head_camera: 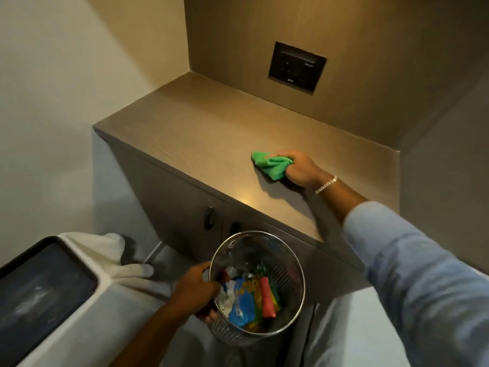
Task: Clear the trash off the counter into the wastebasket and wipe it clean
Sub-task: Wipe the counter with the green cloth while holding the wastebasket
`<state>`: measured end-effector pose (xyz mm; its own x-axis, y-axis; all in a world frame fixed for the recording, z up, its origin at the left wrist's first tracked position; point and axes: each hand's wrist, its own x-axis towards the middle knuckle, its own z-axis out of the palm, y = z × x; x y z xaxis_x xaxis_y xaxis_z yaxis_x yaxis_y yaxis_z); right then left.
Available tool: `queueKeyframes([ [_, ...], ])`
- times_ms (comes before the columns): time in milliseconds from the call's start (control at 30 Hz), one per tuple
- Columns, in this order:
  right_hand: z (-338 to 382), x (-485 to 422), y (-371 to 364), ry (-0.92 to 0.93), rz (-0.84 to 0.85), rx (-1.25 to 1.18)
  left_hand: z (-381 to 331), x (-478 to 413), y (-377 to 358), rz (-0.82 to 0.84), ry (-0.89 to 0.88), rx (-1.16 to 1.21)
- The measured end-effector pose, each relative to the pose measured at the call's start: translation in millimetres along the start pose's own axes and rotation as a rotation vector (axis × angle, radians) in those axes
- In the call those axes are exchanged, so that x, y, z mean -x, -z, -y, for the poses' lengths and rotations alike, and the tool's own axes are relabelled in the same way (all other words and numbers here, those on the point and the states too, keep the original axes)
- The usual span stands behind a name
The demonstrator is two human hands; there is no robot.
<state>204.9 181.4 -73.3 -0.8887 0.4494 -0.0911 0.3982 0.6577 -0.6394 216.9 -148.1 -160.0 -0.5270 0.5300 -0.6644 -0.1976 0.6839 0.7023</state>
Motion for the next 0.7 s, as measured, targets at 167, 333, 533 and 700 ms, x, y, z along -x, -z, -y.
queueKeyframes([
  [167, -30.6, 109.5, 10.1, -0.040, -0.038, -0.121, 1.3, 2.7, -2.8, 0.026, -0.084, -0.001],
  [333, -26.6, 211.9, -25.0, -0.082, -0.287, -0.228, 27.6, 1.2, -22.7, 0.029, -0.125, 0.065],
  [533, -29.1, 271.0, -158.4, -0.105, -0.379, -0.304, 97.3, -30.4, -64.1, 0.049, -0.052, 0.053],
  [700, -106.4, 296.1, -290.9, -0.376, -0.361, -0.401, 187.9, -98.6, -113.6, 0.049, 0.033, 0.004],
])
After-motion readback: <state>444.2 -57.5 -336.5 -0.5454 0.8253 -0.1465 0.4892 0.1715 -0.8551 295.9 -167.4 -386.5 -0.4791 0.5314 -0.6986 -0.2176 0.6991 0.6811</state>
